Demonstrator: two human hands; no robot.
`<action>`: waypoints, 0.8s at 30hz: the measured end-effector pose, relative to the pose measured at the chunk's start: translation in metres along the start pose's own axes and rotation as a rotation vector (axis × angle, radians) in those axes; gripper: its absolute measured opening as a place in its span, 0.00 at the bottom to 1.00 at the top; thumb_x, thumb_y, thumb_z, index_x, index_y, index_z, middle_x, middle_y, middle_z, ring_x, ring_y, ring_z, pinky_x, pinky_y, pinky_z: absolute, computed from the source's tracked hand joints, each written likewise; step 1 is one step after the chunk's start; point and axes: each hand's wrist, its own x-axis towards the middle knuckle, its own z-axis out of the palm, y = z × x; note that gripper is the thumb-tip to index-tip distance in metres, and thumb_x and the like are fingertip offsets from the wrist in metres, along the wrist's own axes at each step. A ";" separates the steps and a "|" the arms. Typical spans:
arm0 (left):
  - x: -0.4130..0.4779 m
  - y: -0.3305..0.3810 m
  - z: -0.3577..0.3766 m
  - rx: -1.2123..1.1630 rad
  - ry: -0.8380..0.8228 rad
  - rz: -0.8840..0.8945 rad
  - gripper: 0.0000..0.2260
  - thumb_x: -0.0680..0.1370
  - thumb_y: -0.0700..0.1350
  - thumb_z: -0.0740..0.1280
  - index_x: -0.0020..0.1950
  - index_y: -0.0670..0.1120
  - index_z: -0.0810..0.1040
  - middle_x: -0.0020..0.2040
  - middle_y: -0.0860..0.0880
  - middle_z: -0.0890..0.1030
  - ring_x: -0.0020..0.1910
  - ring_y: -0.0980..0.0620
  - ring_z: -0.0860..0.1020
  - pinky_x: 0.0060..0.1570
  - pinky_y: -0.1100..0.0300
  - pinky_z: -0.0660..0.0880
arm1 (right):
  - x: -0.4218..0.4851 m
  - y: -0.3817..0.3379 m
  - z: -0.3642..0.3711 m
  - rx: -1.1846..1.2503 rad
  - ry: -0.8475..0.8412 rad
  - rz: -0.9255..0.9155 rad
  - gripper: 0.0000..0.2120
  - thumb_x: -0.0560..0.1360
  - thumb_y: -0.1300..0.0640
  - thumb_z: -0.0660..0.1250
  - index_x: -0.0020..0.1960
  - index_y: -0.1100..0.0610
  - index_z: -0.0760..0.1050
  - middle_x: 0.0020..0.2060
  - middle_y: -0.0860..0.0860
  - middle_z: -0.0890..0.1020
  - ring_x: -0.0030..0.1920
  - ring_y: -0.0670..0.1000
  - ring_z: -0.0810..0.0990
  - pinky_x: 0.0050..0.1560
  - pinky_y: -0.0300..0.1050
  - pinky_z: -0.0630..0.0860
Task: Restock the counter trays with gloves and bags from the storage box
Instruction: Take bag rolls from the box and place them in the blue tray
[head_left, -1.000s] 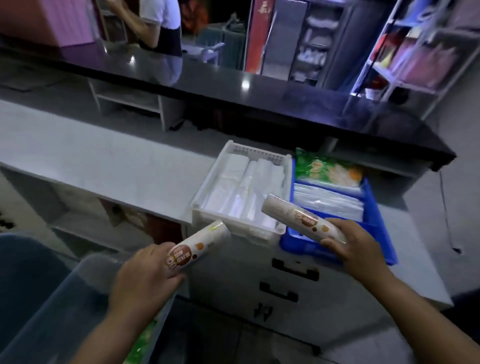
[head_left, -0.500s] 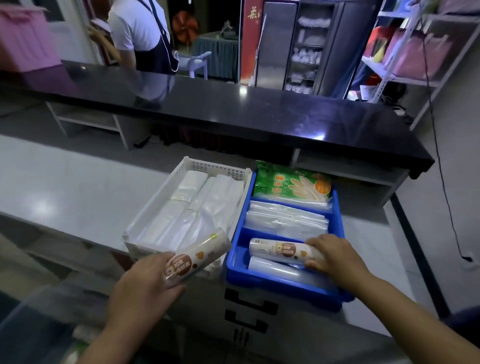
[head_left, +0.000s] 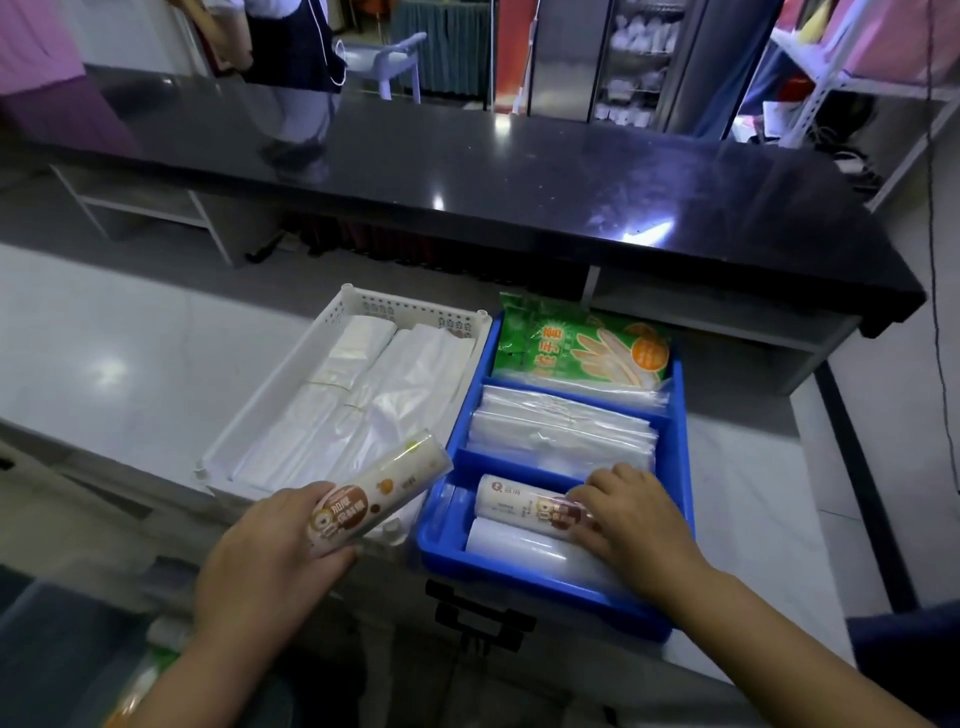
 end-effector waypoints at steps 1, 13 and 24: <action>0.003 -0.001 0.000 -0.005 0.000 0.006 0.24 0.60 0.49 0.78 0.55 0.54 0.78 0.44 0.53 0.80 0.44 0.48 0.77 0.36 0.57 0.72 | 0.005 -0.011 0.003 0.065 0.000 -0.013 0.14 0.75 0.47 0.63 0.58 0.51 0.76 0.53 0.50 0.79 0.53 0.51 0.74 0.57 0.49 0.71; 0.048 -0.014 -0.004 -0.047 -0.048 0.166 0.24 0.61 0.52 0.77 0.55 0.56 0.76 0.43 0.55 0.79 0.40 0.56 0.73 0.30 0.63 0.64 | 0.059 -0.073 0.020 0.060 -0.222 -0.181 0.14 0.73 0.40 0.63 0.53 0.47 0.77 0.62 0.49 0.69 0.59 0.52 0.65 0.59 0.53 0.68; 0.079 0.013 0.012 -0.072 -0.150 0.407 0.25 0.63 0.56 0.76 0.58 0.57 0.75 0.45 0.57 0.80 0.40 0.58 0.74 0.32 0.69 0.66 | -0.015 -0.059 -0.028 0.622 0.460 0.289 0.29 0.66 0.46 0.74 0.61 0.37 0.62 0.56 0.36 0.72 0.58 0.41 0.74 0.54 0.33 0.76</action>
